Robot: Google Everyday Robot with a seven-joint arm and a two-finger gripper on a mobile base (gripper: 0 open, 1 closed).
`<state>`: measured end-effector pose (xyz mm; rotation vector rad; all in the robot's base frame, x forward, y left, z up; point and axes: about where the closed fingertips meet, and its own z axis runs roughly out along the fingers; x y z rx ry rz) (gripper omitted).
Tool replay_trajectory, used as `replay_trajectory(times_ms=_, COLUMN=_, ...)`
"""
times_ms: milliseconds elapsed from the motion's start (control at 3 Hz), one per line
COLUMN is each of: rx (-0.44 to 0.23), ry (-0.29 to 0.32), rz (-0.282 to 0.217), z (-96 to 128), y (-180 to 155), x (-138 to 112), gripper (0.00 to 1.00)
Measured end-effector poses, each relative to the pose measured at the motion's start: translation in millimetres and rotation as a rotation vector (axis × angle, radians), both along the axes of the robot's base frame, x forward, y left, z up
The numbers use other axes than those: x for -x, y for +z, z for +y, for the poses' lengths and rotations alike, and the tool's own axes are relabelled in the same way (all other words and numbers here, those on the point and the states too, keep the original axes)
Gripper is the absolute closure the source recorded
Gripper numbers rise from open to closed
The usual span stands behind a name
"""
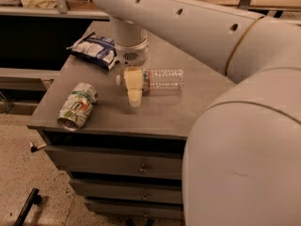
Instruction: Knock water bottle over
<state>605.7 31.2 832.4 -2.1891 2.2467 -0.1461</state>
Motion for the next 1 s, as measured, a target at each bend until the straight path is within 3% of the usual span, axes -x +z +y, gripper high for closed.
replay_trajectory(times_ms=667, rx=-0.052, ry=0.090, rz=-0.074, z=-11, y=45, x=-7, gripper=0.00)
replay_trajectory(times_ms=1000, rx=-0.073, ry=0.049, rz=-0.077, z=-37, y=66, x=-19, gripper=0.00)
